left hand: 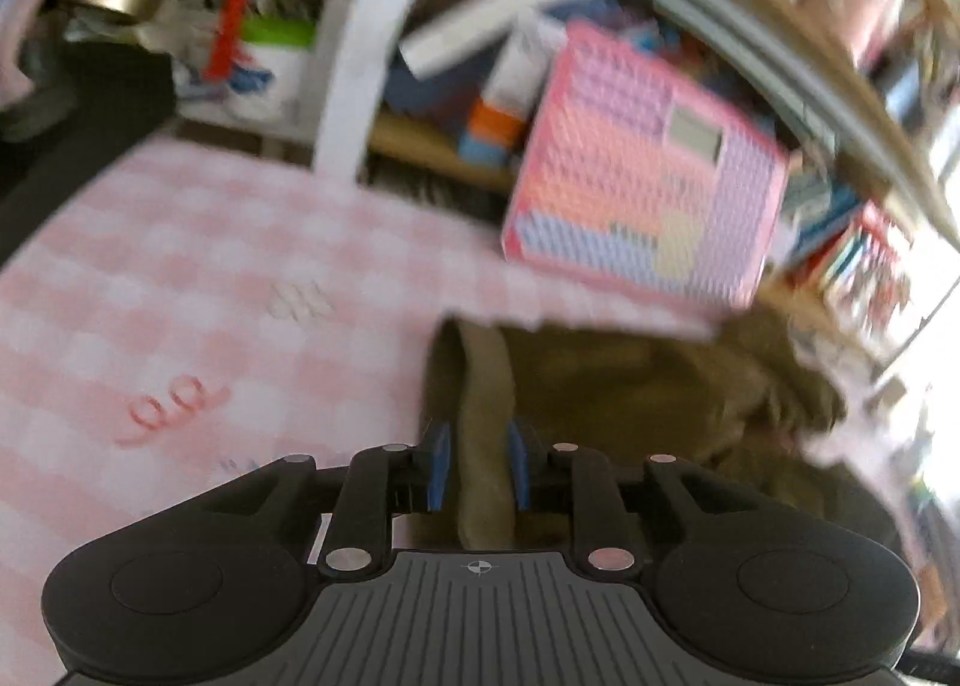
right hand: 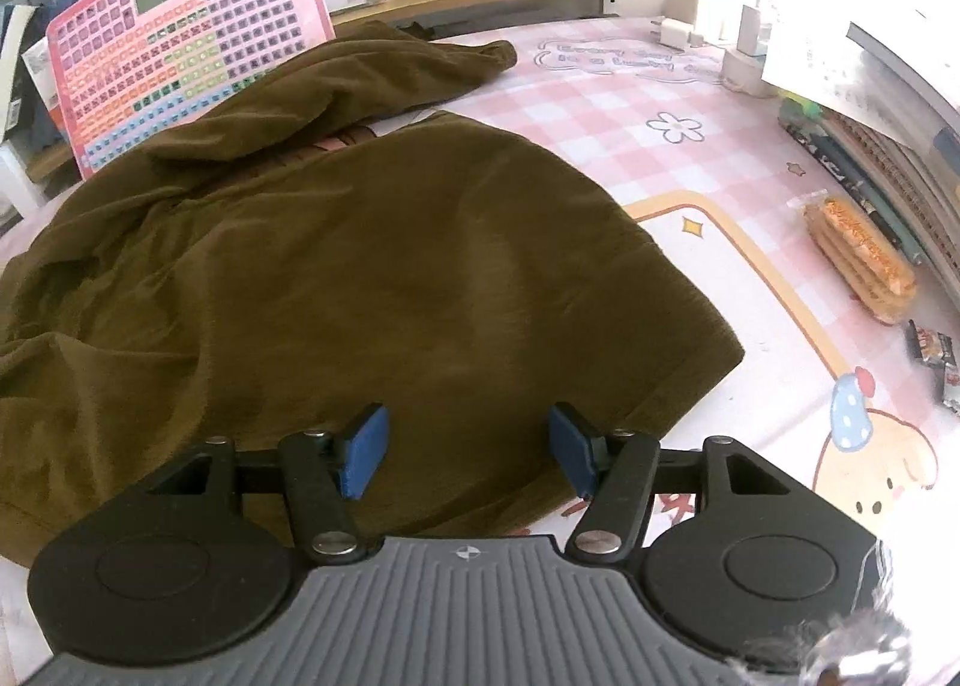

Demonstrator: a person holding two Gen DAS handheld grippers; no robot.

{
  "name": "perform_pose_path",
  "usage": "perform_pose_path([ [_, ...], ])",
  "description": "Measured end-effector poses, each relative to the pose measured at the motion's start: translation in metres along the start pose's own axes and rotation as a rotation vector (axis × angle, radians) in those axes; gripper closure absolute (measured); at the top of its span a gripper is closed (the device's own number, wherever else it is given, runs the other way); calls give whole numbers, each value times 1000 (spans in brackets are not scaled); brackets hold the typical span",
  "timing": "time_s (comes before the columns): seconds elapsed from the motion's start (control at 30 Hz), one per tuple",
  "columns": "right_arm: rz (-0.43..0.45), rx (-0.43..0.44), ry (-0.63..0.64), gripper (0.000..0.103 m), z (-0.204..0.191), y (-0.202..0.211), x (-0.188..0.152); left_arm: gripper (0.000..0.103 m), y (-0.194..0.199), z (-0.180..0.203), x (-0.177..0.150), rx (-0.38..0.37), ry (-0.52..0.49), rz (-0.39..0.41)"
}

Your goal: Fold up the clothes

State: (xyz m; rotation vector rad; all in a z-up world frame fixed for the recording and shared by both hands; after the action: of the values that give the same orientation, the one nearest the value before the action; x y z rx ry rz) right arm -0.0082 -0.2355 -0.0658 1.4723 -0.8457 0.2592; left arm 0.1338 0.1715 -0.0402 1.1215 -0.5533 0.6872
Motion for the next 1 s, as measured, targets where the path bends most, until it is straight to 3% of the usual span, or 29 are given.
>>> perform_pose_path([
  [0.17,6,3,-16,46,4,3,-2,82,-20,10,-14,38,-44,-43],
  [0.23,9,4,-20,46,5,4,-3,91,-24,11,-15,39,-49,-52],
  [0.3,9,0,-17,46,4,4,-3,101,-16,10,-16,13,-36,-28],
  [0.4,5,-4,-13,46,4,4,-2,102,23,21,-9,-57,-38,71],
  [0.57,4,-7,-33,47,8,8,-2,102,83,-8,3,-22,46,185],
  [0.63,6,1,-41,47,8,9,-2,102,64,-37,-5,102,76,108],
  [0.7,7,16,-40,47,7,11,-2,100,40,-57,-16,177,94,22],
  [0.73,5,21,-34,47,6,11,-3,97,35,-60,-20,200,89,21],
  [1.0,34,-10,-60,46,19,23,2,92,67,-60,-19,164,108,87],
])
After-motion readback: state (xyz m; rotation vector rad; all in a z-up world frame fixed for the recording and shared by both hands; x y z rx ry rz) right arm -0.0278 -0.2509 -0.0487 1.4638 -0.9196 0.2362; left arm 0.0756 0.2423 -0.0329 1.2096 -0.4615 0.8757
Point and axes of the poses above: each gripper's, at about its wrist camera, not at the fingertips, and y roughly against the way its jaws point, z to its right, x to its top, the point moved 1 cm from there along -y, roughly the way its jaws point, and after that the axes turned 4 degrees about z, right-handed, at the moved point
